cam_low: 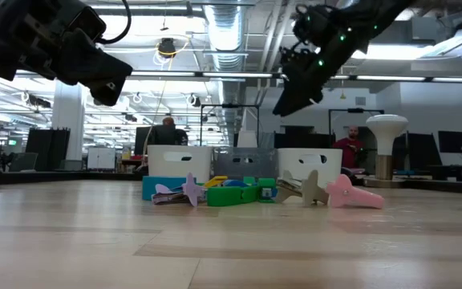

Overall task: Pick and place Stapler, Stapler remover, tape
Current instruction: Put the blue tape into the right white bin

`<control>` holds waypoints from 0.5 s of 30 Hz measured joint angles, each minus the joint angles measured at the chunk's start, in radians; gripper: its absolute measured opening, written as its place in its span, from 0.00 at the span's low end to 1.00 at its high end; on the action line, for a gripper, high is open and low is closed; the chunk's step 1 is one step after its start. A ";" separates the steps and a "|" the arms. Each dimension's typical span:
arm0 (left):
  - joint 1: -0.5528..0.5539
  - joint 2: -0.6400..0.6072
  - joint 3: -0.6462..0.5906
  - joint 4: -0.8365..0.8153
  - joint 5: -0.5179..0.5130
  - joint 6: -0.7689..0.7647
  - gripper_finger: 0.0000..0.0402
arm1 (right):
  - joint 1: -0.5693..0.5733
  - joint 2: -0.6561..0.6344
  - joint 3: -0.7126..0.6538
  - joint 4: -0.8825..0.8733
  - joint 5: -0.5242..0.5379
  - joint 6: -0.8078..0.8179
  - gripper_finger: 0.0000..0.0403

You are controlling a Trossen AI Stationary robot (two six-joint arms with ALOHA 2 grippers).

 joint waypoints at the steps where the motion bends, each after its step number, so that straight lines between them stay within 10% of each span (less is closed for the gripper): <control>1: 0.000 0.000 0.000 0.000 0.000 -0.003 0.01 | 0.032 0.000 0.000 -0.002 0.000 0.000 0.61; 9: 0.000 0.000 0.000 0.026 0.000 -0.137 0.01 | 0.303 -0.005 -0.082 0.041 0.014 0.003 0.61; 15: 0.000 0.000 0.000 0.092 -0.025 -0.195 0.01 | 0.492 -0.068 -0.258 0.208 0.232 0.076 0.61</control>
